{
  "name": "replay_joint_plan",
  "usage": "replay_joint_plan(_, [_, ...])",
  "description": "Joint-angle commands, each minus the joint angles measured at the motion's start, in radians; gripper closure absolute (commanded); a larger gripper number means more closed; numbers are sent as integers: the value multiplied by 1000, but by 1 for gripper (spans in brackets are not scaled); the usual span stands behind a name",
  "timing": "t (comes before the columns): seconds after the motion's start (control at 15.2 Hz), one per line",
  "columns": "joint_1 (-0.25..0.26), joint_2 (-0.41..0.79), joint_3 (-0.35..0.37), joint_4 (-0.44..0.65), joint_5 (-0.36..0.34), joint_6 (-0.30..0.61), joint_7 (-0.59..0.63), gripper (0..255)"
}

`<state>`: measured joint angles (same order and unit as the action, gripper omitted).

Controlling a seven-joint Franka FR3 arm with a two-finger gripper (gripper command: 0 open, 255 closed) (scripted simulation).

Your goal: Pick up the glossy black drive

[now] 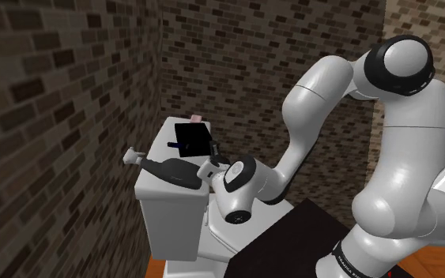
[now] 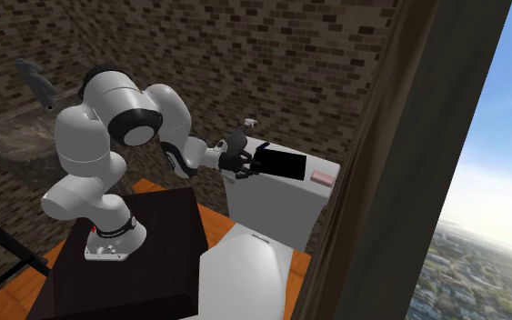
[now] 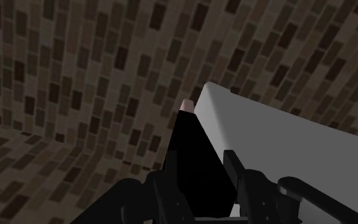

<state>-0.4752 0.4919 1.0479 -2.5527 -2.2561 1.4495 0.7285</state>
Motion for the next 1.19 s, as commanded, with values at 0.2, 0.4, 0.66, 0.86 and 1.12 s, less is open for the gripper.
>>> replay_joint_plan(0.2, [-2,-1,1,0,1,2,-1,255])
replay_joint_plan(0.4, [-43,-60,48,-8,32,47,-11,255])
replay_joint_plan(0.66, [-105,-146,116,-15,78,119,-22,255])
replay_joint_plan(0.86, [-158,-221,172,-17,117,184,-28,255])
replay_joint_plan(1.12, [-238,-351,249,-14,180,300,-27,255])
